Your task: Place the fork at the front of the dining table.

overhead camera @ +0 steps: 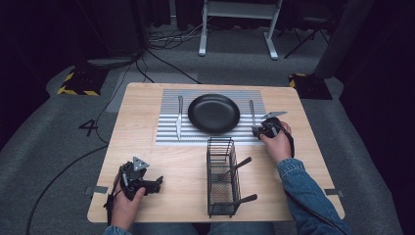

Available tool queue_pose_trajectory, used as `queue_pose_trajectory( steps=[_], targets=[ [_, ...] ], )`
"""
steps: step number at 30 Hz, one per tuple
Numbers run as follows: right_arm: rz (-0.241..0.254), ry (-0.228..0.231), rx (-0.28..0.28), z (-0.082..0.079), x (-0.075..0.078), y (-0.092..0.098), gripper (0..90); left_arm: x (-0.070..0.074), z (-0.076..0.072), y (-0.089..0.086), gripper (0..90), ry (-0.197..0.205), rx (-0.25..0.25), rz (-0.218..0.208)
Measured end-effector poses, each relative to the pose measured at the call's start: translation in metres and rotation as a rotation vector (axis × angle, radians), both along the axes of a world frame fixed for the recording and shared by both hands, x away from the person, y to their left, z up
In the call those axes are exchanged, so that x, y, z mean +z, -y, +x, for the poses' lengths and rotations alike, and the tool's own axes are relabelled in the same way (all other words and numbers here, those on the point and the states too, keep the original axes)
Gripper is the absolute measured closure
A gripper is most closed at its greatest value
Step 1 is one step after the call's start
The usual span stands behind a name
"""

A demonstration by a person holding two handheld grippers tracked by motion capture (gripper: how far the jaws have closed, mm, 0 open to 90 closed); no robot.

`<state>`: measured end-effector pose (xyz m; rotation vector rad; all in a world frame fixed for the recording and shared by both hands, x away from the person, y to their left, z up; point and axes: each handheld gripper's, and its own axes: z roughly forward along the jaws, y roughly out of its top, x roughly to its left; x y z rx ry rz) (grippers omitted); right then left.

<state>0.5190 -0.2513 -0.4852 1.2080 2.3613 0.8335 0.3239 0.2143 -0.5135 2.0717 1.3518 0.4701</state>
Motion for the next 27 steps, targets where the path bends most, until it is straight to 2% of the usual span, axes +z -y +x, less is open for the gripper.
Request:
queue_pose_trajectory(
  steps=[5,8,12,16,22,25,26,27],
  targets=[
    [0.009,-0.02,0.022,-0.004,0.002,0.001,65.9,0.0,0.0,0.0,0.1,0.0,0.0,0.001],
    [0.033,-0.028,0.019,-0.002,0.001,0.001,63.6,0.0,0.0,0.0,0.1,0.0,0.0,0.0],
    [0.031,-0.021,0.016,0.003,0.0,0.0,64.1,0.0,0.0,0.0,0.1,0.0,0.0,0.0],
    [0.058,-0.021,0.007,0.008,0.0,-0.003,64.4,0.0,0.0,0.0,0.1,0.0,0.0,0.0],
    [0.065,-0.013,0.008,0.008,-0.001,-0.007,62.9,0.0,0.0,0.0,0.1,0.0,0.0,0.0],
    [0.072,-0.021,0.011,0.005,-0.001,-0.005,55.4,0.0,0.0,0.0,0.1,0.0,0.0,0.0],
    [0.072,-0.021,0.011,0.005,-0.001,-0.005,55.4,0.0,0.0,0.0,0.1,0.0,0.0,0.0],
    [0.07,-0.008,0.008,0.003,0.001,-0.002,52.4,0.0,0.0,0.0,0.1,0.0,0.0,0.0]
  ],
)
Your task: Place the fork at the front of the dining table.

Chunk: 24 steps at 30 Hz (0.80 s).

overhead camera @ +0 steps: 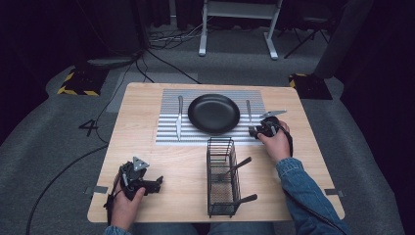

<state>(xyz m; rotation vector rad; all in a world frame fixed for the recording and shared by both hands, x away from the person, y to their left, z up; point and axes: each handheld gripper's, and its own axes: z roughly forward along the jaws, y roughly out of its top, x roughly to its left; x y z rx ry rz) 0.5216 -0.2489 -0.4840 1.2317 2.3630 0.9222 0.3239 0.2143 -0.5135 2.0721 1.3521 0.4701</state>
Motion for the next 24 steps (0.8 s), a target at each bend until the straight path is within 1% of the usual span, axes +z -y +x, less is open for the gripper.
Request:
queue_pose_trajectory(
  steps=[1,2,3,7,9,10,11,12,13,14,16,20,24],
  targets=[
    [0.0,0.0,0.0,0.0,0.0,0.0,52.4,0.0,0.0,0.0,0.1,0.0,0.0,0.0],
    [0.009,0.0,0.001,-0.003,0.003,0.003,49.1,0.0,0.0,0.0,0.1,0.001,0.0,0.0],
    [0.023,0.003,0.001,-0.005,0.006,0.004,48.0,0.0,0.0,0.0,0.1,0.001,0.0,0.0],
    [0.068,0.025,0.001,-0.016,0.019,0.012,46.0,0.0,0.0,0.0,0.1,0.0,0.0,0.0],
    [0.082,0.035,-0.001,-0.022,0.026,0.016,45.5,0.0,0.0,0.0,0.1,0.001,0.0,0.0],
    [0.082,0.035,-0.001,-0.022,0.026,0.016,45.5,0.0,0.0,0.0,0.1,0.001,0.0,0.0],
    [0.087,0.05,0.004,-0.029,0.034,0.02,45.5,0.0,0.0,0.0,0.1,0.0,0.0,0.0],
    [0.09,0.055,0.004,-0.031,0.037,0.021,45.0,0.0,0.0,0.0,0.1,0.001,0.0,0.0],
    [0.09,0.055,0.004,-0.031,0.037,0.021,45.0,0.0,0.0,0.0,0.1,0.001,0.0,0.0],
    [0.096,0.067,0.012,-0.037,0.045,0.025,44.5,0.0,0.0,0.0,0.1,0.0,0.0,0.0],
    [0.108,0.07,0.018,-0.043,0.052,0.028,44.0,0.0,0.0,0.0,0.1,0.001,0.0,0.0],
    [0.115,0.08,0.032,-0.054,0.062,0.033,43.2,0.0,0.0,0.0,0.0,0.001,-0.001,0.002],
    [0.128,0.084,0.047,-0.069,0.07,0.039,42.8,0.0,0.0,0.0,0.0,0.001,0.0,0.003]
  ],
)
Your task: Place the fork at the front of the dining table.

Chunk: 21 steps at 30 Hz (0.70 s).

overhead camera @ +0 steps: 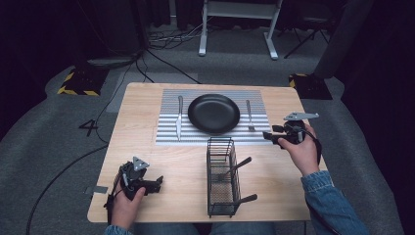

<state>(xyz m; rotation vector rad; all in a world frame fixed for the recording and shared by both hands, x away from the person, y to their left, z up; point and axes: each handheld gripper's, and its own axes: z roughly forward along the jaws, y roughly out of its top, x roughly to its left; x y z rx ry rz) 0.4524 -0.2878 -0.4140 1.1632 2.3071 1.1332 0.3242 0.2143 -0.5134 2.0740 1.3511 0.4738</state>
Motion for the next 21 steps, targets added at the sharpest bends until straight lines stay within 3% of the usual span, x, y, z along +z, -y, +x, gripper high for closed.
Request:
queue_pose_trajectory(
  steps=[9,21],
  targets=[
    [0.006,-0.021,0.006,-0.033,0.003,0.02,41.6,0.0,0.0,0.0,0.0,-0.001,-0.003,0.0],
    [0.02,-0.018,-0.013,-0.063,-0.009,0.045,41.2,0.0,0.001,0.0,0.0,-0.002,-0.003,-0.001]
  ],
)
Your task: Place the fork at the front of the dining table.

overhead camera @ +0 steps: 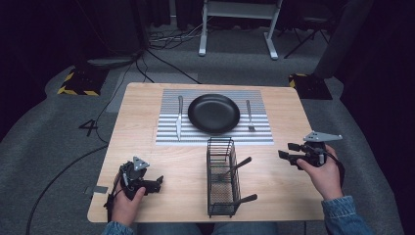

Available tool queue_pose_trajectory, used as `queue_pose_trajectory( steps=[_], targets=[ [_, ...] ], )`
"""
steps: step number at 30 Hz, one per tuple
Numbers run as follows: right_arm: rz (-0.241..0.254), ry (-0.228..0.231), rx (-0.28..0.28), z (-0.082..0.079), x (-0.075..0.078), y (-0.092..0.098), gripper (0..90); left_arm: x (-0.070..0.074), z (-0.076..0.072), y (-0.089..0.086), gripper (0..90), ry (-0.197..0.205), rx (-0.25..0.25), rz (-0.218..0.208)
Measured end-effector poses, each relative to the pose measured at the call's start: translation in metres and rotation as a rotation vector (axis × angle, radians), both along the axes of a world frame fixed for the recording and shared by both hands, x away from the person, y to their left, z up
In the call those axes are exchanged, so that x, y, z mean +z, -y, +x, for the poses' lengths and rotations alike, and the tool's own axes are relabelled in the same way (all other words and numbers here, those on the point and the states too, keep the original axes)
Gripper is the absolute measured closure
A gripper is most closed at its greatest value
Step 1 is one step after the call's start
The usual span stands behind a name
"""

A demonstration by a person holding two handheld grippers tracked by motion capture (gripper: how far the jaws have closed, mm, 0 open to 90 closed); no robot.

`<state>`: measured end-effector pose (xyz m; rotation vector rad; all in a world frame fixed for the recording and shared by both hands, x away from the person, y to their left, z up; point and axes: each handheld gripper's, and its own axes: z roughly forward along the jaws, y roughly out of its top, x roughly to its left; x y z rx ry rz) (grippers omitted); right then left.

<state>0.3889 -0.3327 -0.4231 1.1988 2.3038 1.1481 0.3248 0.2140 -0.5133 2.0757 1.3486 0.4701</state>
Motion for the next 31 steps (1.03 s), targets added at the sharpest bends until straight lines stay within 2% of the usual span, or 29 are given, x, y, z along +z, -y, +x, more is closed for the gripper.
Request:
queue_pose_trajectory(
  steps=[4,8,13,14,16,17,18,22,25,26,27,29,30,31],
  targets=[
    [0.006,0.015,-0.018,-0.012,-0.012,0.009,39.7,0.0,0.0,0.0,0.0,-0.001,0.0,-0.001],
    [0.008,0.017,-0.027,-0.018,-0.022,0.012,39.2,0.0,0.0,0.0,0.0,0.0,-0.002,-0.002],
    [0.006,-0.016,-0.05,-0.025,-0.046,0.014,38.0,0.0,0.0,0.0,0.0,-0.001,-0.004,0.0],
    [0.006,-0.016,-0.05,-0.025,-0.046,0.014,38.0,0.0,0.0,0.0,0.0,-0.001,-0.004,0.0],
    [-0.008,-0.024,-0.057,-0.027,-0.056,0.013,37.4,0.0,0.0,0.0,0.0,-0.002,-0.004,-0.001],
    [-0.008,-0.024,-0.057,-0.027,-0.056,0.013,37.4,0.0,0.0,0.0,0.0,-0.002,-0.004,-0.001],
    [-0.021,-0.021,-0.061,-0.028,-0.063,0.013,36.8,0.0,0.001,0.0,0.0,-0.002,-0.004,0.001],
    [-0.071,-0.016,-0.077,-0.03,-0.077,0.012,34.8,0.0,0.001,0.0,0.0,-0.002,-0.003,0.0],
    [-0.092,0.027,-0.077,-0.032,-0.084,0.011,30.7,0.0,0.001,0.0,0.0,-0.002,-0.003,0.001],
    [-0.092,0.027,-0.077,-0.032,-0.084,0.011,30.7,0.0,0.001,0.0,0.0,-0.002,-0.003,0.001],
    [-0.105,0.034,-0.075,-0.033,-0.084,0.01,24.3,0.0,0.001,0.0,0.0,-0.002,-0.004,0.001],
    [-0.115,0.023,-0.083,-0.032,-0.085,0.009,17.3,0.0,0.001,0.0,0.0,-0.002,-0.003,0.001],
    [-0.115,0.023,-0.083,-0.032,-0.085,0.009,17.3,0.0,0.001,0.0,0.0,-0.002,-0.003,0.001],
    [-0.117,0.015,-0.066,-0.031,-0.085,0.008,13.9,0.0,0.0,0.0,0.0,-0.002,-0.003,0.001]
  ],
)
